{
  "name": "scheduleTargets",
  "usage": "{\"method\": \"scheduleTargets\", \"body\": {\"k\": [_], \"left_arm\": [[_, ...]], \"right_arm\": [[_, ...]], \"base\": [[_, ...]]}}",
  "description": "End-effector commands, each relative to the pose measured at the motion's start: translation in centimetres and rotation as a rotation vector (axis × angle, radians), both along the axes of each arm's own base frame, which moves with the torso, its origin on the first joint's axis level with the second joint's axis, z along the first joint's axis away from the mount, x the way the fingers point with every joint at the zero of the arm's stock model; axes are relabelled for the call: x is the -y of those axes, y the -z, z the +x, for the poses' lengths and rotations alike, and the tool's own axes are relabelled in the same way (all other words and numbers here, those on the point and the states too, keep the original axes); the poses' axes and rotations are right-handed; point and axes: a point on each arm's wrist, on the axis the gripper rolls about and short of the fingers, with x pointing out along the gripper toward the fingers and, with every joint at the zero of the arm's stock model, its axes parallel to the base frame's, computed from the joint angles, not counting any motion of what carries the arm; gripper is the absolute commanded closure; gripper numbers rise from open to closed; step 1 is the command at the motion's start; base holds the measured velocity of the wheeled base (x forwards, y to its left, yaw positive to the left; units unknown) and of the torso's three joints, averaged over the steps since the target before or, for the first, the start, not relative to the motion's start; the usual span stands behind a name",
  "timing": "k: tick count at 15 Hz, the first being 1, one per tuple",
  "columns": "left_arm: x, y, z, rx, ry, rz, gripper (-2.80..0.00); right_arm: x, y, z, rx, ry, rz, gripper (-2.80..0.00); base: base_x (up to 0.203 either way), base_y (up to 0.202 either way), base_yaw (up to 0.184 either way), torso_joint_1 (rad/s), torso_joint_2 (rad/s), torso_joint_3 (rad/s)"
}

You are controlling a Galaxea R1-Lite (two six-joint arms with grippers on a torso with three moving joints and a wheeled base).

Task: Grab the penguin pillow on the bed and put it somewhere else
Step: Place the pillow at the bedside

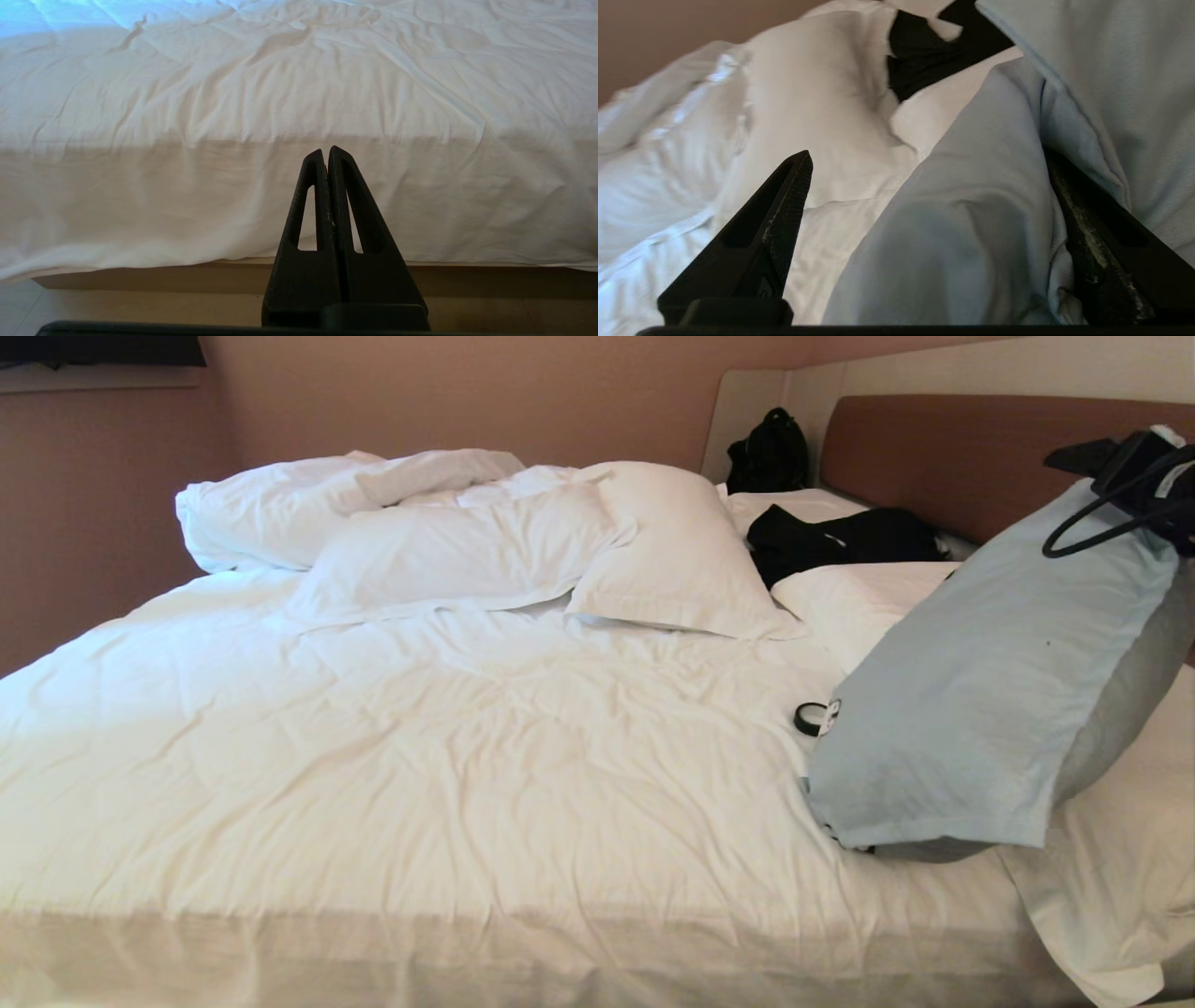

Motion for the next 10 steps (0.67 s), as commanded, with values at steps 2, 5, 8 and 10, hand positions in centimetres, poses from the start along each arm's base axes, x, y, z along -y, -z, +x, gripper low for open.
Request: {"method": "scheduleTargets", "body": {"k": [2, 5, 8, 10], "left_arm": [[0.0, 0.0, 0.0, -0.001, 0.0, -0.001, 0.0], [0.0, 0.0, 0.0, -0.001, -0.001, -0.001, 0.0], [0.0, 0.0, 0.0, -0.001, -0.001, -0.001, 0.0], [0.0, 0.0, 0.0, -0.001, -0.001, -0.001, 0.0]], "right_arm": [[0.9, 3.6, 3.9, -0.248, 0.109, 0.005, -2.8], [0.9, 6.4, 6.0, -0.395, 0.216, -0.055, -2.8], [0.3, 8.3, 6.9, -0.492, 0.228, -0.108, -1.45], [0.1, 8.1, 6.8, -0.485, 0.229, -0.108, 0.0]], "base": [[0.0, 0.0, 0.0, 0.0, 0.0, 0.0], [0.0, 0.0, 0.0, 0.0, 0.0, 0.0], [0.0, 0.0, 0.0, 0.0, 0.0, 0.0], [0.0, 0.0, 0.0, 0.0, 0.0, 0.0]]}}
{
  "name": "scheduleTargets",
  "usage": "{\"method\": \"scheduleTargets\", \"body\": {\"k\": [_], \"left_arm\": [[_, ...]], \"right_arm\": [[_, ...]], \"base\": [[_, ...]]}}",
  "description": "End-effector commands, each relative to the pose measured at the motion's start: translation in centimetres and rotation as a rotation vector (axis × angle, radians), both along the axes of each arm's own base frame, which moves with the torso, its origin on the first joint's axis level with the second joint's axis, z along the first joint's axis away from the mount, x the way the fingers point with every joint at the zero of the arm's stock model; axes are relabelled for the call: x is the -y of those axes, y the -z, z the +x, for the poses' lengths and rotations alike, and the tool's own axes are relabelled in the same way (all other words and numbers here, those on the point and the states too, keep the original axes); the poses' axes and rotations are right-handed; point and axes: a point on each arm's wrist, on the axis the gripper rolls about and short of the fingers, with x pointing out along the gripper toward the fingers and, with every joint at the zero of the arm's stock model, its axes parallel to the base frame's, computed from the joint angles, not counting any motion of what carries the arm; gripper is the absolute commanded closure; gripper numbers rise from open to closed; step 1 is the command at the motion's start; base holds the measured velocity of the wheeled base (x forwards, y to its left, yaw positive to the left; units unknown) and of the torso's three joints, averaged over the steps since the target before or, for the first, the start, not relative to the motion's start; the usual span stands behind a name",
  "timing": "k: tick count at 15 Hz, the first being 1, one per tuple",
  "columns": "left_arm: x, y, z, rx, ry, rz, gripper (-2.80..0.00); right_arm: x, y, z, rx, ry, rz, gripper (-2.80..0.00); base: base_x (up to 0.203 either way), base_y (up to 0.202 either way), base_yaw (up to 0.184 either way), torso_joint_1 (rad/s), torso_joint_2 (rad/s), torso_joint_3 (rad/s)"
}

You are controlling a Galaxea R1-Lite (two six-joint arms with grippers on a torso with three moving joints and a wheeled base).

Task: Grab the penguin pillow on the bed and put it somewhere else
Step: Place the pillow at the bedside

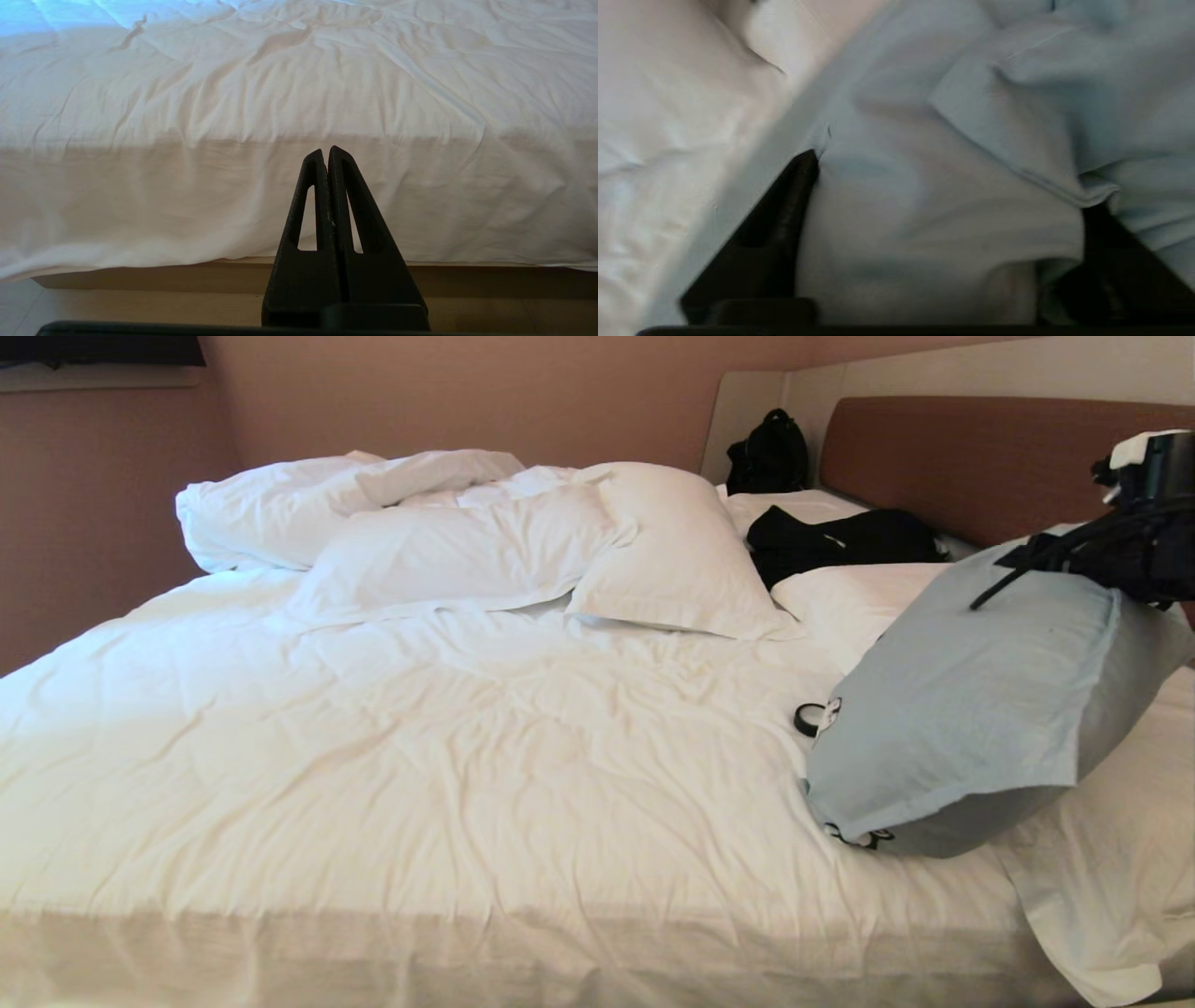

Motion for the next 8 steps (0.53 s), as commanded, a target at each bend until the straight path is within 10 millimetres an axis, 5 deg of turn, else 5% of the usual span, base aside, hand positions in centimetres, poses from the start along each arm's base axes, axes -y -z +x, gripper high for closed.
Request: {"method": "scheduleTargets", "body": {"k": [1, 8], "left_arm": [[0.0, 0.0, 0.0, -0.001, -0.001, 0.0, 0.0], [0.0, 0.0, 0.0, -0.001, -0.001, 0.0, 0.0]], "right_arm": [[-0.1, 0.9, -0.1, -0.08, 0.033, -0.006, 0.0], [-3.0, -4.6, -5.3, 0.064, 0.006, 0.05, 0.0]], "base": [[0.0, 0.0, 0.0, 0.0, 0.0, 0.0], [0.0, 0.0, 0.0, 0.0, 0.0, 0.0]]}}
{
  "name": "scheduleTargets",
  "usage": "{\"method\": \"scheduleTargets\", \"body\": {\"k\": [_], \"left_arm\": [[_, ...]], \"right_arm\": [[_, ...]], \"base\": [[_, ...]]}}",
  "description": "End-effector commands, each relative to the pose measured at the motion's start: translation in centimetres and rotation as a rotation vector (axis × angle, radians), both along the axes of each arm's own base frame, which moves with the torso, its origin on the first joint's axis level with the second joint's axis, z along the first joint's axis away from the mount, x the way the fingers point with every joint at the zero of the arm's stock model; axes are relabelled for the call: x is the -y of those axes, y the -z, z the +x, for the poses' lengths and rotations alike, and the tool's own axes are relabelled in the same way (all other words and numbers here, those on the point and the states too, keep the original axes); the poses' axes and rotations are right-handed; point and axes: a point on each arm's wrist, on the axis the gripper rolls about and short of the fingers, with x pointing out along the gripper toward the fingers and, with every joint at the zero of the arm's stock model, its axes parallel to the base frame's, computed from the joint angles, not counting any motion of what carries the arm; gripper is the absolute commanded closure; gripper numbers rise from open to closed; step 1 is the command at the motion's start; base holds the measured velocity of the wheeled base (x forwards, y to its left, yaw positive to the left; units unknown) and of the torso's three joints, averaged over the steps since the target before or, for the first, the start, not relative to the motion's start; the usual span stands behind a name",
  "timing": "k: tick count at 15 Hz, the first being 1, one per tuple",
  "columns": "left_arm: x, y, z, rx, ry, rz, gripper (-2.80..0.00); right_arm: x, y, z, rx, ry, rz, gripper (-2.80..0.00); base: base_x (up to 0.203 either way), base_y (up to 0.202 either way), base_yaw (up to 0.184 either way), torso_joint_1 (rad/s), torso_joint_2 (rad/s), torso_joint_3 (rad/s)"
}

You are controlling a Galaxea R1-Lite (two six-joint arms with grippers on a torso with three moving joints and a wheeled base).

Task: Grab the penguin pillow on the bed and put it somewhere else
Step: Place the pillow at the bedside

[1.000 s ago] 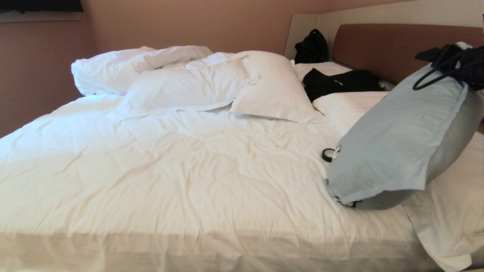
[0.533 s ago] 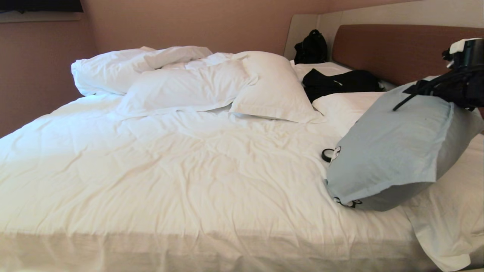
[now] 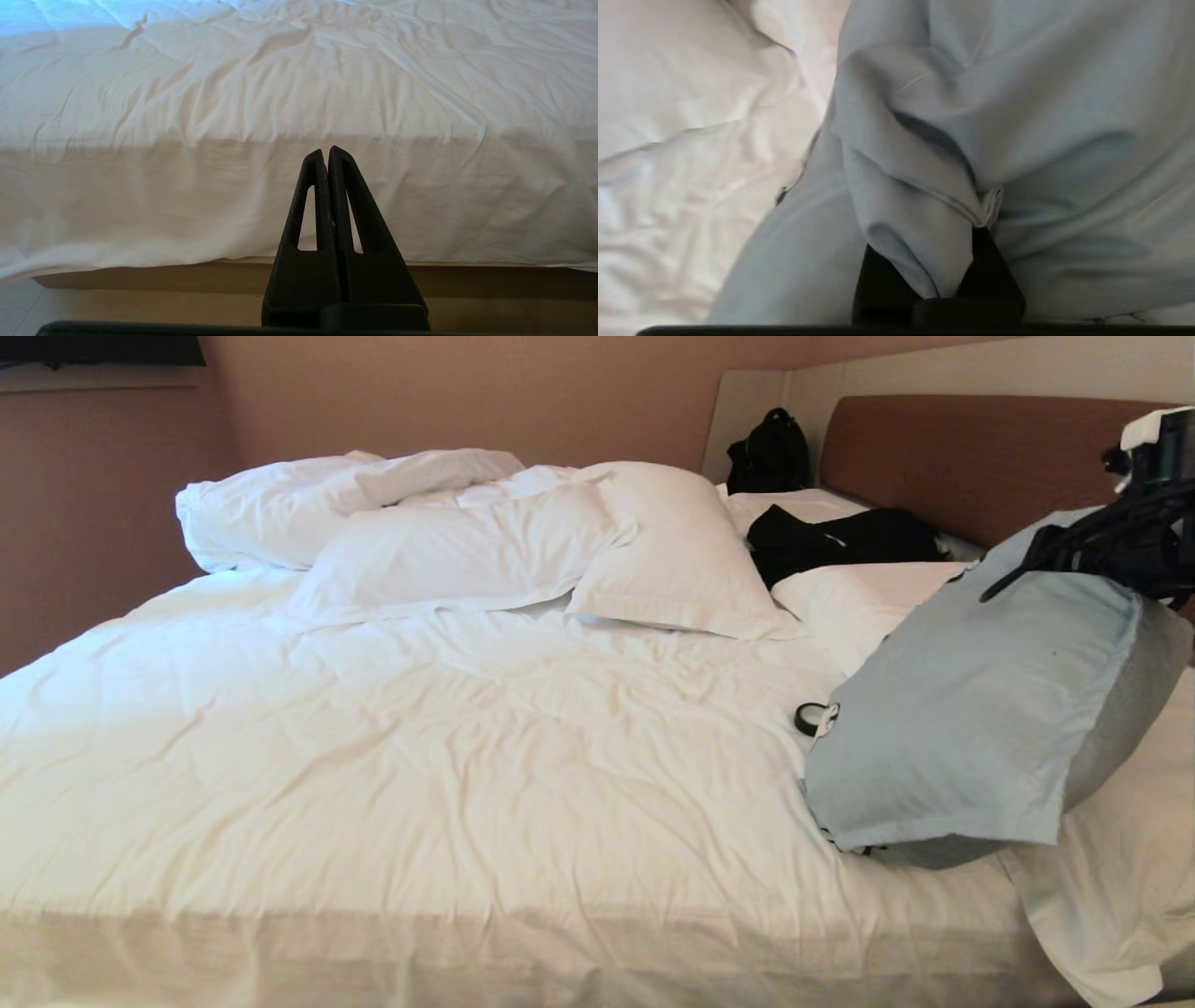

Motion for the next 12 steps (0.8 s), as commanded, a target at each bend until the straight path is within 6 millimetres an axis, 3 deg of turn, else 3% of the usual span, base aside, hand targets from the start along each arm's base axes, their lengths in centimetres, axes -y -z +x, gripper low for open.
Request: {"method": "scheduleTargets", "body": {"k": [1, 7, 12], "left_arm": [[0.0, 0.0, 0.0, -0.001, 0.0, 0.0, 0.0], [0.0, 0.0, 0.0, -0.001, -0.001, 0.0, 0.0], [0.0, 0.0, 0.0, -0.001, -0.001, 0.0, 0.0]], "right_arm": [[-1.4, -3.2, -3.4, 0.096, -0.013, 0.038, 0.0], [-6.7, -6.2, -11.8, 0.264, -0.295, 0.13, 0.0], [-8.5, -6.5, -18.7, 0.371, -0.725, 0.189, 0.0]], "base": [[0.0, 0.0, 0.0, 0.0, 0.0, 0.0], [0.0, 0.0, 0.0, 0.0, 0.0, 0.0], [0.0, 0.0, 0.0, 0.0, 0.0, 0.0]]}}
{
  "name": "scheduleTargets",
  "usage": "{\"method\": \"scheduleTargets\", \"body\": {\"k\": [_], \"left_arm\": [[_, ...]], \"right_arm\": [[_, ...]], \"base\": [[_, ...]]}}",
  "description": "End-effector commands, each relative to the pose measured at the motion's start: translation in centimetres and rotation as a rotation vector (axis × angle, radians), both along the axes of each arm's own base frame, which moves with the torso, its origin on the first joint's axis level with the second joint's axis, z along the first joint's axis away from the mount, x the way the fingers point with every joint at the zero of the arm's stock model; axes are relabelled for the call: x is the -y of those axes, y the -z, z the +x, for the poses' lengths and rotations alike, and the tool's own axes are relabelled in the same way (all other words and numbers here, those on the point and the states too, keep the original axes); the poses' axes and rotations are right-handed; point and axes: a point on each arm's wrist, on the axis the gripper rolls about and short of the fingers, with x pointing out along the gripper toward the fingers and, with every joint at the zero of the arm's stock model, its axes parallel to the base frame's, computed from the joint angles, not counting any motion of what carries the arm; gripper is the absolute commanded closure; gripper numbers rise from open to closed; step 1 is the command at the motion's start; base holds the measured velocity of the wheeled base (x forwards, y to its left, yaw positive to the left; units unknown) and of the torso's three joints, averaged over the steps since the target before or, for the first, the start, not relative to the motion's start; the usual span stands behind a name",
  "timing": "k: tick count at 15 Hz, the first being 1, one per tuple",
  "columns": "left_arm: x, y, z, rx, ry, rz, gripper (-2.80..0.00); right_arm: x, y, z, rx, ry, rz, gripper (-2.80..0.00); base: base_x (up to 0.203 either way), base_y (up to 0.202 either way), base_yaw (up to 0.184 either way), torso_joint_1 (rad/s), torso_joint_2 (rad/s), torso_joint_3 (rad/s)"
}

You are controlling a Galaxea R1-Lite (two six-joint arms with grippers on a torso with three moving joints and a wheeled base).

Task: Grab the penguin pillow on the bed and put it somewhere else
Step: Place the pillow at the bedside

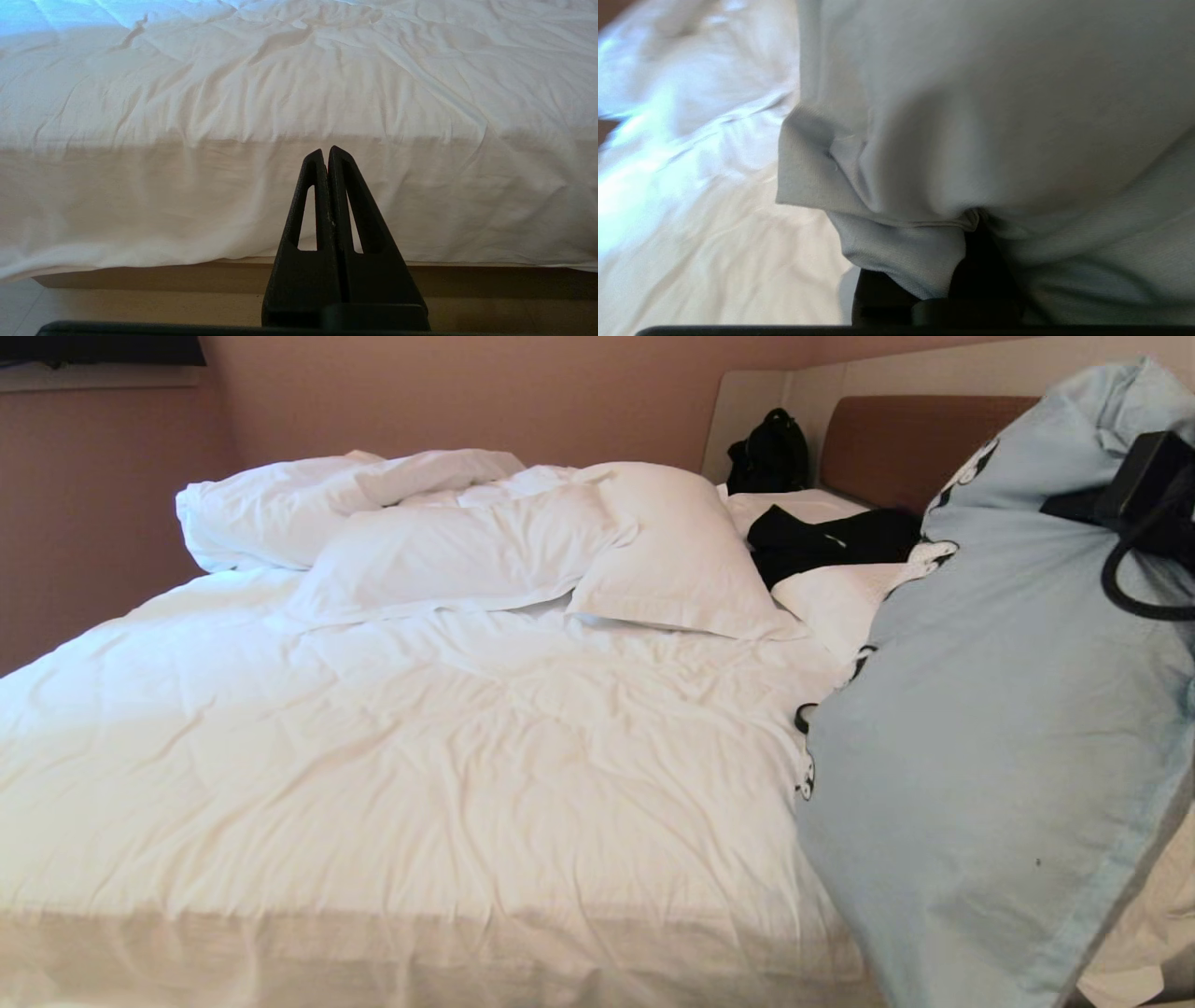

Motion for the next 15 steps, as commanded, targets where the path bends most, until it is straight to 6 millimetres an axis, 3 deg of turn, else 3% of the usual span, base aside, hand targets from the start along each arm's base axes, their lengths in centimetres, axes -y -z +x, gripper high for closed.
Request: {"method": "scheduleTargets", "body": {"k": [1, 6, 13, 15], "left_arm": [[0.0, 0.0, 0.0, -0.001, -0.001, 0.0, 0.0], [0.0, 0.0, 0.0, -0.001, 0.0, 0.0, 0.0], [0.0, 0.0, 0.0, -0.001, -0.001, 0.0, 0.0], [0.0, 0.0, 0.0, -0.001, 0.0, 0.0, 0.0]], "right_arm": [[-0.6, -1.6, -4.1, 0.145, -0.353, 0.031, 0.0], [-0.6, -0.3, -5.8, 0.272, -0.5, 0.001, 0.0], [0.4, -1.6, -13.8, 0.604, -0.507, -0.061, 0.0], [1.1, -1.8, -14.4, 0.628, -0.425, -0.085, 0.0]], "base": [[0.0, 0.0, 0.0, 0.0, 0.0, 0.0], [0.0, 0.0, 0.0, 0.0, 0.0, 0.0], [0.0, 0.0, 0.0, 0.0, 0.0, 0.0], [0.0, 0.0, 0.0, 0.0, 0.0, 0.0]]}}
